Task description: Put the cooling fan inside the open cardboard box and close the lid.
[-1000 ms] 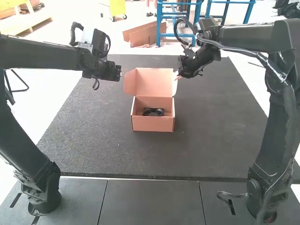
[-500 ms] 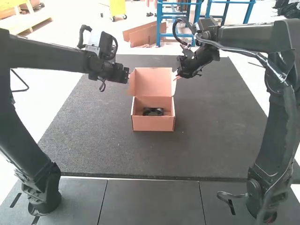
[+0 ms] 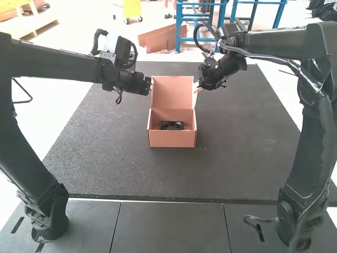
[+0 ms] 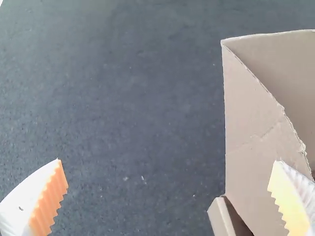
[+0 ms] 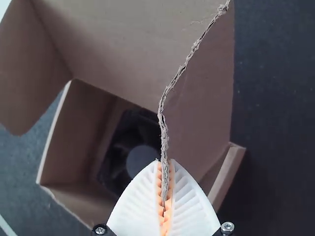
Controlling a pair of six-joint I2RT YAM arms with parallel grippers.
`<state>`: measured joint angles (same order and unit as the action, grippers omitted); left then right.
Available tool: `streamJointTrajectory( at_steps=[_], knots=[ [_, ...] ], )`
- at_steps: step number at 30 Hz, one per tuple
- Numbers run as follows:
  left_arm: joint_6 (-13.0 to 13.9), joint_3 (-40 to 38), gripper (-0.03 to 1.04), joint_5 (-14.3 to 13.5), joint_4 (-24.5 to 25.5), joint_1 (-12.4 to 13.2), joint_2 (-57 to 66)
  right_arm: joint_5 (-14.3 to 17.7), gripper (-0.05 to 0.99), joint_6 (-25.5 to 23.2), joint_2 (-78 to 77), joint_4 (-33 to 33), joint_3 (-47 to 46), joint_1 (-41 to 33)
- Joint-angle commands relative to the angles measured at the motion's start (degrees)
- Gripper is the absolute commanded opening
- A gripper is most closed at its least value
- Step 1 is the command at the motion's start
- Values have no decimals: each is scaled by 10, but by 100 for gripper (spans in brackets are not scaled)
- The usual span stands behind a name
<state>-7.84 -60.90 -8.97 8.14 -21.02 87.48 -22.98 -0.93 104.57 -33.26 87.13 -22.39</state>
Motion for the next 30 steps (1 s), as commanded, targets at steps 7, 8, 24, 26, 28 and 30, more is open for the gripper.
streamJointTrajectory(
  at_steps=[7, 8, 24, 26, 28, 30],
  knots=[
    [0, 1, 97, 7, 0, -3, 1, -47, -1, -12, -30, 0, -14, -35],
    [1, 2, 97, 7, 1, -3, 1, -49, -1, -13, -31, -1, -17, -37],
    [-2, 31, 97, 19, 10, -24, -3, -59, -1, -17, -69, 14, -97, -44],
    [-3, 36, 97, 19, 13, -29, -6, -66, -1, -18, -71, 15, -108, -45],
    [-4, 41, 97, 19, 16, -31, -12, -73, -1, -20, -72, 16, -115, -48],
    [-4, 48, 97, 19, 18, -31, -16, -78, -1, -21, -72, 21, -123, -49]
  ],
)
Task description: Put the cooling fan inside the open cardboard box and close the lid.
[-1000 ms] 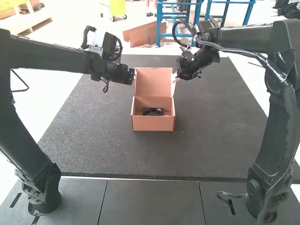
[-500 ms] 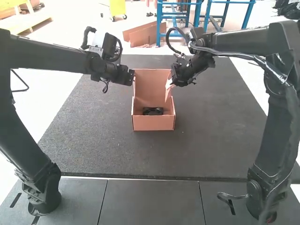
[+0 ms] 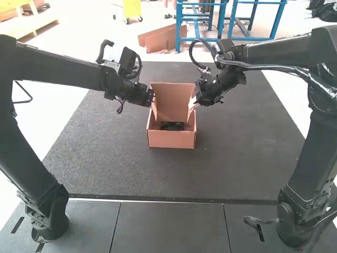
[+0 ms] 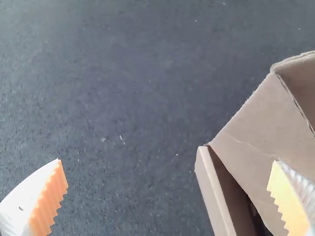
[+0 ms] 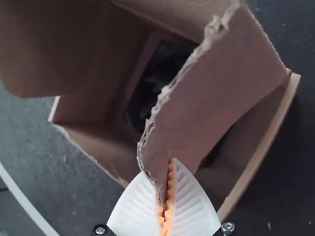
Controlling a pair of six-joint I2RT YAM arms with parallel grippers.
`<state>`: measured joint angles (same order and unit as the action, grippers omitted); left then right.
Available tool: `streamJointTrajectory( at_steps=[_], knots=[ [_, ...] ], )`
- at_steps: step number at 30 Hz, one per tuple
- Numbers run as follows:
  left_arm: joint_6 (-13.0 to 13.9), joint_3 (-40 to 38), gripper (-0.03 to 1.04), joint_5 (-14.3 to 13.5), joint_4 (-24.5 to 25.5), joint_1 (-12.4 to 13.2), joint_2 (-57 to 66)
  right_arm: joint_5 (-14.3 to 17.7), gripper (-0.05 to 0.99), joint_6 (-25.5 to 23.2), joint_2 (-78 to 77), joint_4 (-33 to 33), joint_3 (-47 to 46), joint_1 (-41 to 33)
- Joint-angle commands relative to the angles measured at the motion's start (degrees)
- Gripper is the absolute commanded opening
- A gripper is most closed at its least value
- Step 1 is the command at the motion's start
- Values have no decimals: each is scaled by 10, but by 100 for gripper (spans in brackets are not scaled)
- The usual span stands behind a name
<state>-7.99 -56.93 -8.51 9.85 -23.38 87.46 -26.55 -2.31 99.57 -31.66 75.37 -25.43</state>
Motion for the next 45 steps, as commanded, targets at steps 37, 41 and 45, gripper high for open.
streamJointTrajectory(
  at_steps=[37, 41, 45],
  knots=[
    [57, -20, 97, -63, 38, 3, -132, 21, 91, -31, -81, -20, -14, -12],
    [57, -56, 97, -74, 14, 2, -88, 60, 91, -16, -111, -20, -21, 18],
    [56, -87, 97, -79, -2, -4, -44, 119, 91, -2, -151, 14, -47, 48]
  ],
)
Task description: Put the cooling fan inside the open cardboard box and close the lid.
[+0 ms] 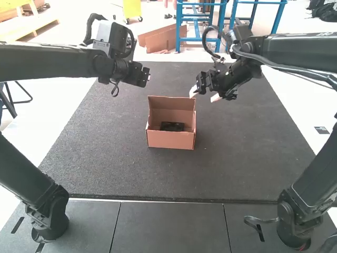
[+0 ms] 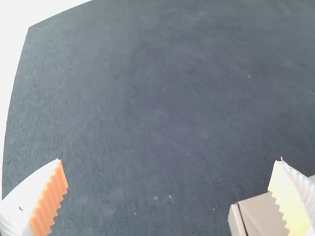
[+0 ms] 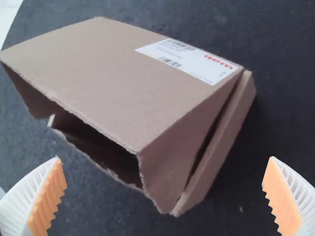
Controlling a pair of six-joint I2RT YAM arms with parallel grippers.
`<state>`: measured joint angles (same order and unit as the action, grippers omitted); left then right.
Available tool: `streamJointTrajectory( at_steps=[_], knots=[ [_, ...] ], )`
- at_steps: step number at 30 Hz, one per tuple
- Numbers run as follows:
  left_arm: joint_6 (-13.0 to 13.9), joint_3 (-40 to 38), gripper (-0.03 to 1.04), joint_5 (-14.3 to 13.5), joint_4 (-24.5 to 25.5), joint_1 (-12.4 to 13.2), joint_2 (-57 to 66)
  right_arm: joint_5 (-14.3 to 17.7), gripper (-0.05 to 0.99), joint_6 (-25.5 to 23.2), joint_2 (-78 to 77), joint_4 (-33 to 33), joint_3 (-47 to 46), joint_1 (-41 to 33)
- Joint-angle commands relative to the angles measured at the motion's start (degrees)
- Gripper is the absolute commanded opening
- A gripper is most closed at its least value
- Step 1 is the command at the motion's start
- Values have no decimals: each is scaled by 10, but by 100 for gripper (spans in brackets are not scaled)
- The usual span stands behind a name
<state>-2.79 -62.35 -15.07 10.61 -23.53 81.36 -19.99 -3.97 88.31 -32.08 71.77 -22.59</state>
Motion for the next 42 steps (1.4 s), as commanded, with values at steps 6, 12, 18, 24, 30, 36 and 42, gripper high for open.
streamJointTrajectory(
  at_steps=[6, 12, 18, 24, 30, 36, 42],
  knots=[
    [4, -69, 97, -14, -11, -25, 63, 149, 91, 41, -93, 110, -58, 43],
    [2, -71, 97, -10, -7, -53, 89, 186, 91, 68, -105, 110, -71, 71],
    [1, -63, 97, 0, 9, -79, 106, 183, 91, 76, -106, 92, -71, 97],
    [-13, -44, 97, 2, 35, -93, 107, 159, 91, 79, -106, 61, -62, 104],
    [-44, -17, 97, 7, 78, -114, 100, 139, 91, 77, -106, 48, -59, 104],
    [-45, 32, 97, 17, 70, -125, 85, 126, 91, 77, -106, 32, -58, 102],
    [-39, 78, 97, 15, 30, -137, 87, 120, 91, 77, -106, 19, -58, 104]
  ],
)
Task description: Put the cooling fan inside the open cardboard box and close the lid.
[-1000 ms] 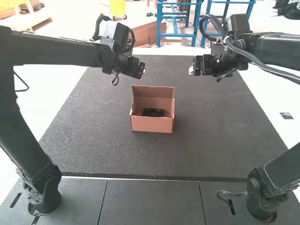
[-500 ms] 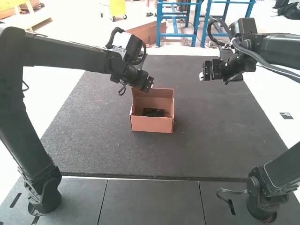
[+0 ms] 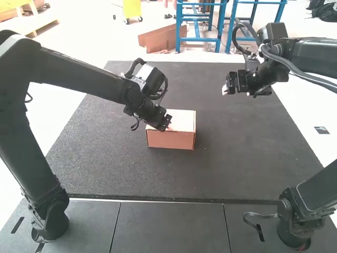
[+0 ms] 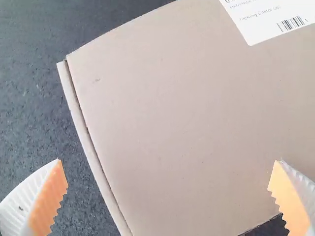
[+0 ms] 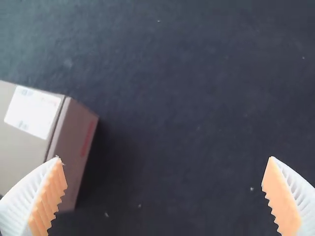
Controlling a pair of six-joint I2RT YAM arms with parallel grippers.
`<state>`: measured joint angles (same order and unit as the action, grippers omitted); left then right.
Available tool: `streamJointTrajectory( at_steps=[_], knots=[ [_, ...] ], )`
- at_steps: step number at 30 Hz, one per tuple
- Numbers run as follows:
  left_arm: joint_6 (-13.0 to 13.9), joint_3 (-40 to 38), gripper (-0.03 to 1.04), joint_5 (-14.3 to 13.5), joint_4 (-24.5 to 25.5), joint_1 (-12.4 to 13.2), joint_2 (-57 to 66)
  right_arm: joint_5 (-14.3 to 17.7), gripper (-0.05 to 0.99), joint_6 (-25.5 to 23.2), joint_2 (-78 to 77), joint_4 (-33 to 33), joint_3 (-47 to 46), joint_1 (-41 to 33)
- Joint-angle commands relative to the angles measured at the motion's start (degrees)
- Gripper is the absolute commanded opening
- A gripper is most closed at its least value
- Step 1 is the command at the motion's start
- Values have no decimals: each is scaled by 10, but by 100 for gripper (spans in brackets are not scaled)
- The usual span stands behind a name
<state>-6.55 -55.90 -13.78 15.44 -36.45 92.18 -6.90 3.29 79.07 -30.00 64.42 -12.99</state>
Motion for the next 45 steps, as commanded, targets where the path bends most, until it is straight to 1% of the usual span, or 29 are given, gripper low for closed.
streamJointTrajectory(
  at_steps=[1, 4, 5, 8, 10, 12, 13, 16, 17, 19, 20, 21, 22, 23, 24, 25, 26, 27, 29, 30, 34, 36, 42, 44, 45],
  knots=[
    [0, 19, 97, 2, -30, -9, -21, -10, 91, 5, -14, -1, 14, 8],
    [3, 16, 97, 2, -43, -7, -24, -10, 91, 5, -14, -1, 16, 8],
    [4, 4, 97, 2, -39, -6, -30, -11, 91, 5, -14, -1, 16, 8],
    [2, -58, 97, 2, -23, 1, -71, -18, 91, 2, -14, 2, 16, 9],
    [2, -112, 97, 6, -35, 14, -113, -36, 91, 1, -16, 9, 16, 9],
    [2, -156, 97, 24, -49, 27, -146, -55, 91, -1, -24, 27, 11, 10],
    [2, -167, 97, 31, -48, 33, -155, -64, 91, 0, -31, 41, 6, 11],
    [1, -163, 97, 40, -34, 50, -180, -71, 91, 6, -58, 102, -21, 12],
    [1, -151, 97, 41, -30, 57, -190, -77, 91, 7, -69, 129, -33, 12],
    [1, -114, 97, 52, -42, 76, -213, -79, 91, 7, -95, 179, -62, 12],
    [1, -91, 97, 70, -59, 85, -229, -79, 91, 4, -109, 204, -76, 12],
    [-1, -65, 97, 97, -78, 93, -250, -78, 91, 2, -123, 225, -91, 12],
    [-6, -38, 97, 120, -101, 103, -274, -76, 91, 2, -135, 242, -104, 12],
    [-13, -10, 97, 139, -137, 111, -298, -73, 91, 0, -148, 255, -119, 12],
    [-20, 22, 97, 147, -169, 119, -322, -72, 91, -5, -160, 260, -130, 12],
    [-33, 56, 97, 151, -203, 126, -346, -69, 91, -7, -172, 265, -141, 12],
    [-35, 89, 97, 152, -242, 132, -373, -66, 91, -8, -183, 273, -153, 12],
    [-35, 119, 97, 159, -270, 137, -402, -64, 91, -9, -197, 281, -165, 12],
    [-35, 167, 97, 161, -297, 144, -447, -37, 91, -8, -232, 304, -199, 12],
    [-36, 187, 97, 160, -299, 147, -468, -34, 91, -7, -249, 318, -217, 12],
    [-36, 255, 97, 147, -281, 154, -549, -18, 91, -5, -321, 332, -283, 12],
    [-36, 287, 97, 140, -280, 157, -590, 0, 91, -5, -359, 336, -317, 12],
    [-30, 374, 97, 134, -287, 170, -712, 32, 91, 0, -498, 352, -410, 12],
    [-23, 406, 97, 133, -288, 172, -755, 45, 91, 11, -552, 361, -445, 12],
    [-23, 421, 97, 133, -288, 172, -777, 46, 91, 14, -580, 361, -459, 12]
  ],
)
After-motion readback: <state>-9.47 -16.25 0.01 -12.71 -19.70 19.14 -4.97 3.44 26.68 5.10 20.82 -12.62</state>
